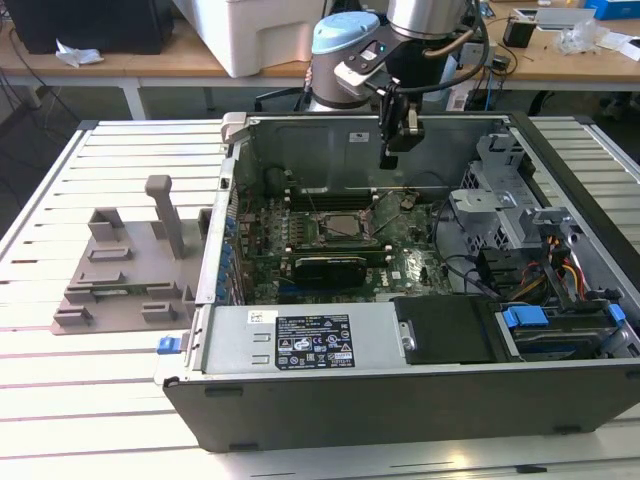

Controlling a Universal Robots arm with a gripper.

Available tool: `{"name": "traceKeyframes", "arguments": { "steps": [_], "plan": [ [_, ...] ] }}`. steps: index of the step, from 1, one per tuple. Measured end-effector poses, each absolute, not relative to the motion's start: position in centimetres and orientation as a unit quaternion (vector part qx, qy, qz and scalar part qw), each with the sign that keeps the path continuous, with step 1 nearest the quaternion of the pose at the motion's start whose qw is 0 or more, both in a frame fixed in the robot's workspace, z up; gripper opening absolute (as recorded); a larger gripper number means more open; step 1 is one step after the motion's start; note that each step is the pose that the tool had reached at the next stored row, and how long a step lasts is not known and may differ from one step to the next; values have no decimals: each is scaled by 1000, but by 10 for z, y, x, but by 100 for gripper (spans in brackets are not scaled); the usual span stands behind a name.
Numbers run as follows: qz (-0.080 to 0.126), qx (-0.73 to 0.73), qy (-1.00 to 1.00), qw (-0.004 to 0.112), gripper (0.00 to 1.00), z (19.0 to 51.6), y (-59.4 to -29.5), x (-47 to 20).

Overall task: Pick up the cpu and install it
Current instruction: 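Close the cpu cover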

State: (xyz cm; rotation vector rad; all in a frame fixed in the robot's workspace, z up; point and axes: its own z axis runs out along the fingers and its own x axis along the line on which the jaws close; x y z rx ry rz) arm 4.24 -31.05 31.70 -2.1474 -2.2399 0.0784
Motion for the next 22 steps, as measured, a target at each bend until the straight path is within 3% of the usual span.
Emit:
{"name": "traceKeyframes", "arguments": {
  "steps": [22],
  "plan": [
    [29,-691,-721,23,11,291,-308,85]
  ]
}}
